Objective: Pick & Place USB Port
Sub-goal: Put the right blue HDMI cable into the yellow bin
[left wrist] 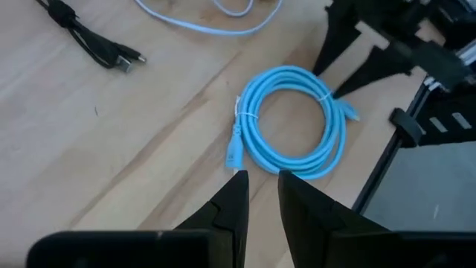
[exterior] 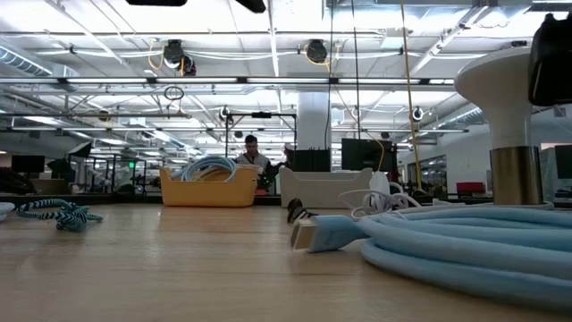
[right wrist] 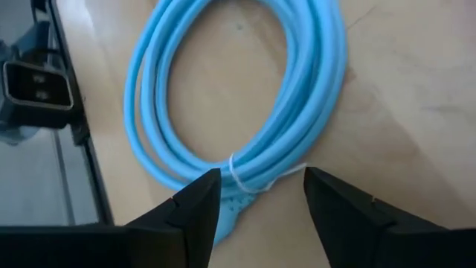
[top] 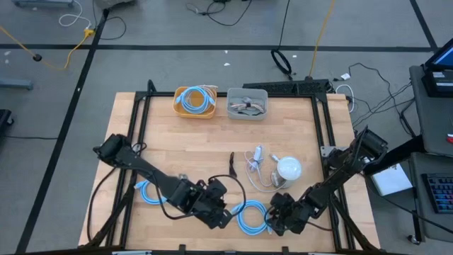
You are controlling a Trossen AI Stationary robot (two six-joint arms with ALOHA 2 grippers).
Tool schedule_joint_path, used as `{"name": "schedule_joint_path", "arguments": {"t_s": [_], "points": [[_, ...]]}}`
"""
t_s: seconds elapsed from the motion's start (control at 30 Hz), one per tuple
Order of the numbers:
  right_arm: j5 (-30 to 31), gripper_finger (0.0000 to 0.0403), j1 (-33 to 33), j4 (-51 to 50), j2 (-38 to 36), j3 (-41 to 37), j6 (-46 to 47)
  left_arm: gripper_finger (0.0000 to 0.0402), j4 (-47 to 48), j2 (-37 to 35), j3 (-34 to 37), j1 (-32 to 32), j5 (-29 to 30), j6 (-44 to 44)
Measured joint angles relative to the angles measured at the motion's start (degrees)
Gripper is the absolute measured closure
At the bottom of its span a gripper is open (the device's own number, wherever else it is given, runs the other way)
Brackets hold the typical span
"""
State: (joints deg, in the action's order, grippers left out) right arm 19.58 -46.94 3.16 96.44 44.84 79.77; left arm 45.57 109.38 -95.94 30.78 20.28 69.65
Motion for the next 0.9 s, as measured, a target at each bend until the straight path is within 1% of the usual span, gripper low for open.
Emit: {"name": "schedule_joint_path", "arguments": {"t_s": [0.2,0.23,0.3,0.37,0.4,0.43,0.57,0.6,0.67,0.7,0.77,0.83,0.9], "points": [[2.1,0.0241,0.1,2.4,0.0,0.0,-0.1,0.0325,-4.7,0.1,0.0,-0.4,0.3,-0.6],[2.5,0.0243,0.1,2.9,0.0,0.0,-0.1,0.0325,-6.0,0.4,0.0,-1.1,-1.2,-0.3],[2.9,0.0246,0.1,3.9,0.0,0.0,-0.3,0.0325,-9.0,1.6,-0.1,-2.8,-6.7,0.7],[2.9,0.0247,0.1,4.7,0.0,0.0,-0.9,0.0325,-11.8,4.0,-0.1,-3.9,-11.9,1.5],[3.0,0.0247,0.1,5.1,0.0,0.0,-1.0,0.0325,-13.1,5.3,-0.1,-4.1,-13.5,1.7],[3.0,0.0248,0.2,5.3,0.0,0.0,-1.0,0.0325,-13.9,6.7,-0.1,-4.1,-15.0,2.3],[3.0,0.0248,0.2,5.5,0.0,0.0,-1.0,0.0325,-14.3,11.4,0.0,-2.2,-24.3,5.7],[3.0,0.0248,0.2,5.7,0.0,0.0,-1.0,0.0325,-14.1,12.5,0.0,-1.2,-25.0,6.4],[3.0,0.0248,-0.1,5.6,0.0,0.0,-1.0,0.0331,-13.9,13.6,0.1,1.1,-24.6,8.2],[3.0,0.0248,-0.1,5.7,0.0,0.0,-1.0,0.0339,-14.2,13.8,0.1,2.2,-23.7,9.1],[3.0,0.0248,-0.3,5.7,-0.1,0.0,-1.0,0.0369,-15.1,14.5,0.0,3.6,-22.9,9.9],[3.1,0.0248,-0.3,5.7,-0.1,0.0,-1.0,0.0393,-16.0,15.3,0.0,3.8,-21.7,10.2],[3.1,0.0248,0.0,5.7,-0.1,0.0,-1.0,0.0394,-17.4,16.7,0.0,3.1,-21.1,10.6]]}}
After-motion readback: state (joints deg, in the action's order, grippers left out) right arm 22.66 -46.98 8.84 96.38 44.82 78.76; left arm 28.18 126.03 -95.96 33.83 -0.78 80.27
